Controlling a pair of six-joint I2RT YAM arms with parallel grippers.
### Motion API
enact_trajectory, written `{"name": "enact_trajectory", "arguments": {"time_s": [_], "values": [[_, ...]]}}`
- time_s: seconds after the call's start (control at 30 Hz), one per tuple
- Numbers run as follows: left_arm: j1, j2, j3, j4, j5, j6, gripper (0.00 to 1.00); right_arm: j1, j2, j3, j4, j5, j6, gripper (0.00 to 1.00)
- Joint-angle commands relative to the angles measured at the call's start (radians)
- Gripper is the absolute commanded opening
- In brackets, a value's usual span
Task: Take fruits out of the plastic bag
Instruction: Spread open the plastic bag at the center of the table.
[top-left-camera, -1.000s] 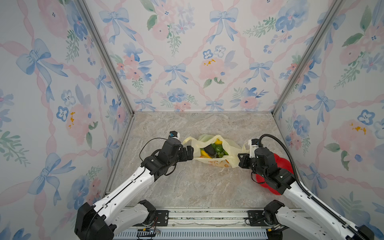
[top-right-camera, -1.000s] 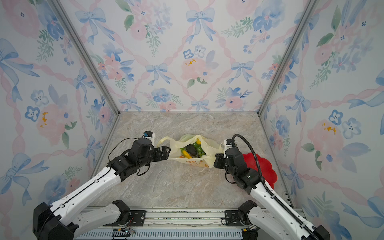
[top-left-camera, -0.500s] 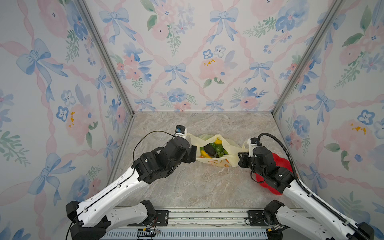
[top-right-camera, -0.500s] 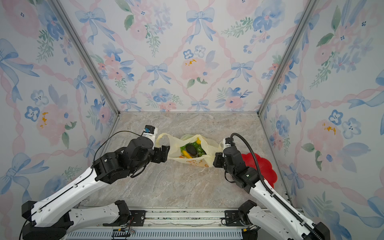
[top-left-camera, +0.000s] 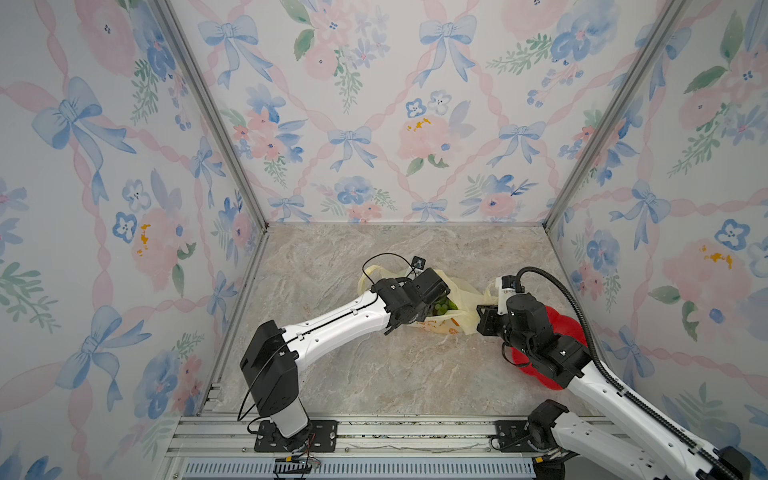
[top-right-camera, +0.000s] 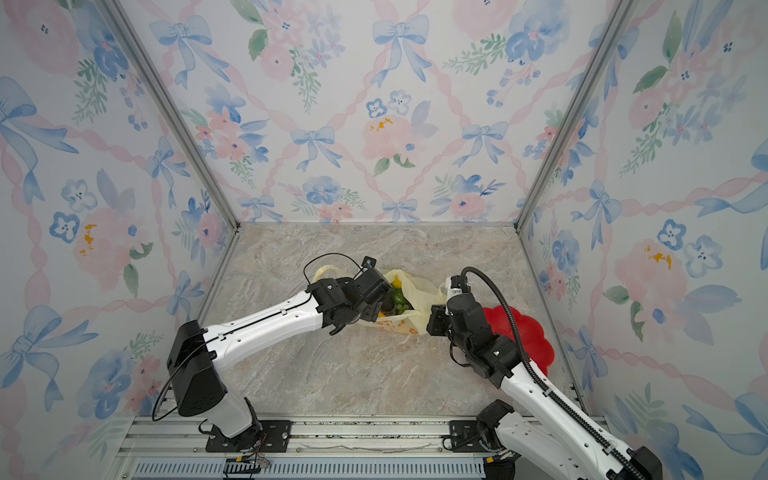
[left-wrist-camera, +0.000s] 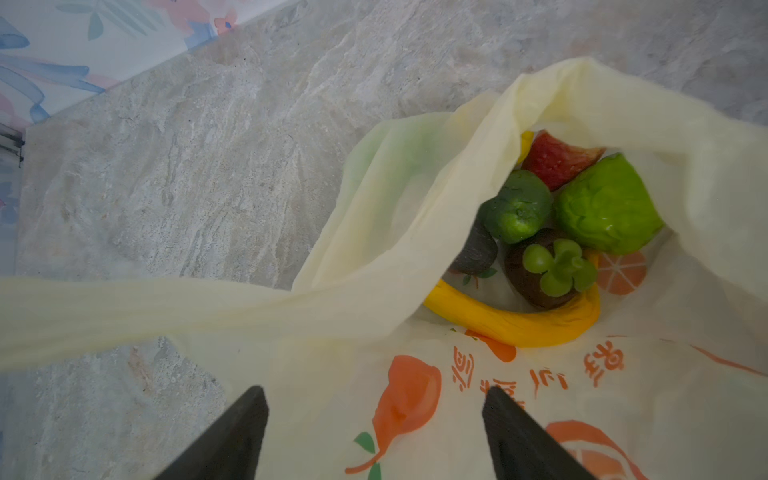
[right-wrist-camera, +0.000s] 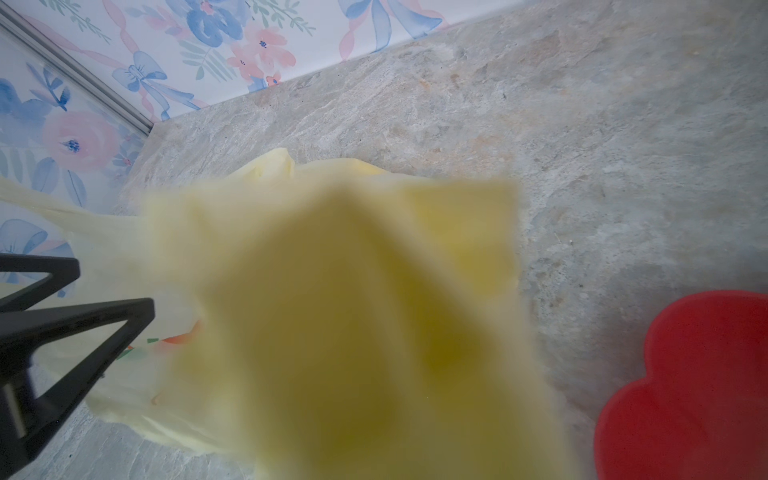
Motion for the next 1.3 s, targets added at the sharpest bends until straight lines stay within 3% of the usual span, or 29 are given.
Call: {"name": "enact_trajectory", "arguments": {"time_s": [0.0,0.17,0.33,0.47,0.63,0.7,0.8,0.87,1.0,1.07,1.17,1.27], "values": [[0.050,0.056,0.039,-0.034,-0.068,0.020,0.83,0.013,-0.022,-0.005,-0.024,0.026,-0.021,0.00],[0.102,0.166,0.093,-0.032,-0.097,0.016,0.75,0.015,-0.020,-0.011,-0.025,0.020,-0.039,0.00],[0.173,0.271,0.163,-0.023,-0.011,0.036,0.37,0.007,-0.028,-0.025,-0.050,0.086,-0.046,0.00],[0.245,0.238,0.130,0.046,0.097,0.041,0.02,-0.059,-0.061,-0.045,-0.063,0.095,-0.052,0.00],[0.366,-0.006,-0.059,0.247,0.221,-0.016,0.00,-0.217,-0.087,-0.060,-0.003,-0.078,-0.047,0.00],[0.396,-0.105,-0.141,0.335,0.272,-0.029,0.00,-0.238,-0.073,-0.058,0.028,-0.111,-0.048,0.00],[0.394,-0.145,-0.179,0.373,0.340,0.000,0.00,-0.237,-0.019,-0.034,0.043,-0.145,-0.053,0.00],[0.381,-0.147,-0.196,0.371,0.355,0.005,0.00,-0.235,0.014,-0.016,0.034,-0.163,-0.060,0.12],[0.358,-0.146,-0.244,0.370,0.341,0.010,0.00,-0.217,0.006,0.044,-0.079,-0.137,-0.110,0.55],[0.350,-0.146,-0.259,0.370,0.336,0.016,0.00,-0.195,-0.024,0.096,-0.177,-0.087,-0.147,0.69],[0.336,-0.152,-0.275,0.370,0.322,0.027,0.00,-0.110,-0.071,0.195,-0.338,0.045,-0.207,0.81],[0.326,-0.160,-0.282,0.370,0.317,0.031,0.00,0.018,-0.074,0.319,-0.482,0.199,-0.234,0.84]]}}
